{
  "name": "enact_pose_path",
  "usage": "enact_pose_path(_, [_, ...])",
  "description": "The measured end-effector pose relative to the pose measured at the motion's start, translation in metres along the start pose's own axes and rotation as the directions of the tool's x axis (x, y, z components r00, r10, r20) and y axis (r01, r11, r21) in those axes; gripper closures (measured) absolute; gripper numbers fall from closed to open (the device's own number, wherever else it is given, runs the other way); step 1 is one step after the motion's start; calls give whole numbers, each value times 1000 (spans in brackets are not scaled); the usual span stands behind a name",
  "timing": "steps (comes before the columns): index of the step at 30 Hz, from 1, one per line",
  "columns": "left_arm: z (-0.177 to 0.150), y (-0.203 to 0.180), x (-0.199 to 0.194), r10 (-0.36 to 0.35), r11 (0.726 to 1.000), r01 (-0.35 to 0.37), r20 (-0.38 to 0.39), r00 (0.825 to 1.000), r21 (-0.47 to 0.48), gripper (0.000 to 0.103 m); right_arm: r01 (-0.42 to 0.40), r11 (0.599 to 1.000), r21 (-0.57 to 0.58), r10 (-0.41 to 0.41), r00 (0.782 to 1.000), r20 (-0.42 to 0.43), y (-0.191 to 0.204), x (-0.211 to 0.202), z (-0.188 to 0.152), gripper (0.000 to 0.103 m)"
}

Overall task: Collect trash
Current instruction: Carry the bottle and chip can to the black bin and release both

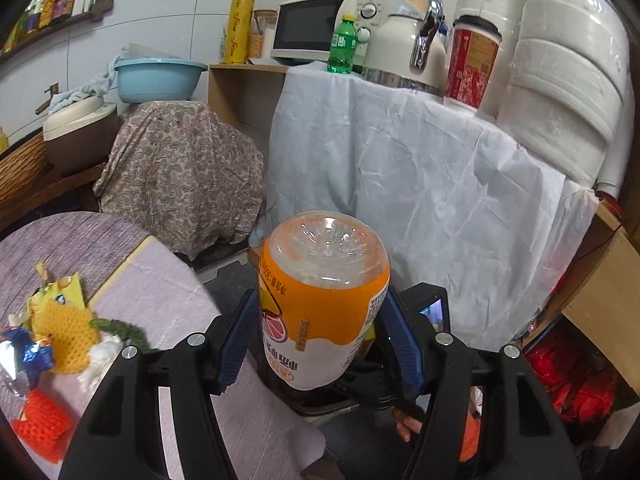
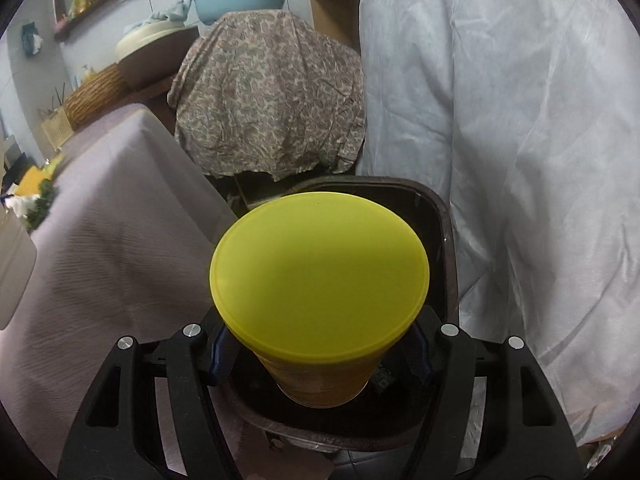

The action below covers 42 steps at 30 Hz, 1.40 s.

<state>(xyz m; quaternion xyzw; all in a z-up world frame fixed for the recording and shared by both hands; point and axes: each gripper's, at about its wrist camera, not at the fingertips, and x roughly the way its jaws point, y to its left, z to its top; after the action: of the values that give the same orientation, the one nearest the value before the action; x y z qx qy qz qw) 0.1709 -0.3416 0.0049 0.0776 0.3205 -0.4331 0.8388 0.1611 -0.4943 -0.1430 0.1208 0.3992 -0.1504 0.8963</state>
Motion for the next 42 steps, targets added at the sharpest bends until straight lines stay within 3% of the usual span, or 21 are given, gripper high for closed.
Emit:
enact_pose_path(6, [-1, 2, 43, 3, 999, -5, -63, 998, -33, 41, -4, 999, 43, 8, 996, -90, -9, 31, -12, 36])
enact_pose_path(14, [-9, 6, 102, 28, 997, -39, -170, 985, -61, 41, 0, 998, 66, 9, 989, -145, -15, 55, -27, 34])
enact_pose_path(18, [-12, 7, 123, 27, 996, -44, -205, 978, -80, 41, 15, 997, 76, -6, 992, -128, -20, 53, -34, 34])
enact_pose_path(22, [-13, 4, 143, 40, 995, -59, -232, 972, -75, 41, 12, 997, 78, -3, 994, -108, -25, 45, -39, 22])
enact_pose_path(35, [-24, 4, 181, 21, 993, -56, -317, 948, -104, 40, 82, 986, 148, -78, 996, -31, -42, 0, -64, 22])
enact_pose_path(39, [-29, -2, 181, 41, 996, -65, -313, 949, -67, 26, 99, 977, 190, -94, 995, -35, -53, -6, -69, 22])
enact_pose_path(42, [-27, -4, 175, 36, 996, -58, -299, 953, -63, 24, 122, 970, 211, -117, 993, -35, -59, -12, -71, 22])
